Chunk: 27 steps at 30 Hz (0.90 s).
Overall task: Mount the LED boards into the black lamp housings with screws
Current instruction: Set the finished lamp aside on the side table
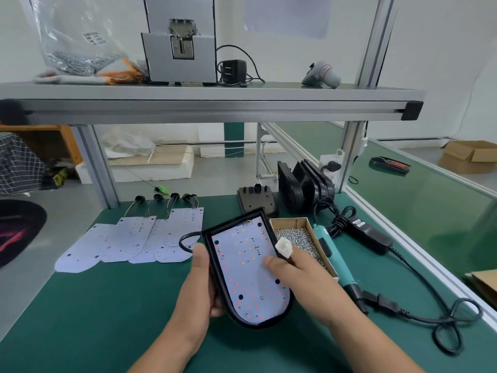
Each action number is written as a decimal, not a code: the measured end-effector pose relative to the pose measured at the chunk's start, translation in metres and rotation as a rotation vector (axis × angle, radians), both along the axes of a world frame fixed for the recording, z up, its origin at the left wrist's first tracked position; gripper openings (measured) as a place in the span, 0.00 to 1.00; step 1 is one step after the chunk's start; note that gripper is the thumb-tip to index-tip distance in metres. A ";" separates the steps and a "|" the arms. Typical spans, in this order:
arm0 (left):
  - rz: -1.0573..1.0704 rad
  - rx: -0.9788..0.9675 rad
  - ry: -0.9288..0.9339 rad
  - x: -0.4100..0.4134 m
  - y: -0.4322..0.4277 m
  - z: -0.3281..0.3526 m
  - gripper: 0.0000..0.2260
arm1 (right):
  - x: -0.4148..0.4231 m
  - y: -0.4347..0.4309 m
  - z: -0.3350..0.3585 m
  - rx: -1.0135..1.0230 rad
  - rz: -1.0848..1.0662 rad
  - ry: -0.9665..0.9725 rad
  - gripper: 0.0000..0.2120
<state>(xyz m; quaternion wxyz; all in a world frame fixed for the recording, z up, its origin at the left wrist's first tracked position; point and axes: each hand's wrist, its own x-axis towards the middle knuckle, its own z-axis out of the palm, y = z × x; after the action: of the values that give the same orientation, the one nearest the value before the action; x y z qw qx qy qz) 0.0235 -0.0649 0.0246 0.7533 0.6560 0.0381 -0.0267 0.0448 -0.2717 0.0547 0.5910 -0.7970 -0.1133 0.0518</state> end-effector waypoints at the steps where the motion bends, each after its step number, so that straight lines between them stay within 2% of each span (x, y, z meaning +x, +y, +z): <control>1: 0.008 -0.042 -0.008 0.002 0.001 -0.001 0.48 | 0.000 -0.002 -0.001 0.075 -0.013 0.049 0.17; 2: 0.023 -0.077 -0.010 0.004 0.002 -0.002 0.47 | 0.001 -0.003 -0.001 0.148 -0.023 0.087 0.17; 4: 0.041 -0.090 0.019 0.009 0.004 -0.005 0.34 | 0.004 -0.006 0.000 0.294 -0.032 0.133 0.14; 6: 0.040 -0.008 0.034 0.013 0.006 -0.010 0.17 | 0.008 -0.012 0.004 0.432 -0.066 0.152 0.15; 8: 0.017 0.066 0.034 0.014 0.008 -0.015 0.10 | 0.012 -0.022 0.012 0.524 -0.113 0.143 0.15; 15: -0.037 0.168 0.077 0.020 0.015 -0.021 0.12 | 0.013 -0.085 0.041 0.692 -0.300 0.081 0.21; 20: -0.047 0.197 0.091 0.021 0.010 -0.020 0.12 | 0.001 -0.145 0.056 0.755 -0.368 -0.020 0.13; 27: -0.093 0.171 0.075 0.017 0.002 -0.012 0.10 | -0.018 -0.259 0.053 0.771 -0.626 -0.107 0.15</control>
<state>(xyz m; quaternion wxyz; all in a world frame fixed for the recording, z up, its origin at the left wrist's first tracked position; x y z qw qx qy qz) 0.0401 -0.0633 0.0128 0.6906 0.7175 0.0379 -0.0830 0.0264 -0.5310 0.1076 0.8231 -0.5178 0.0905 -0.2148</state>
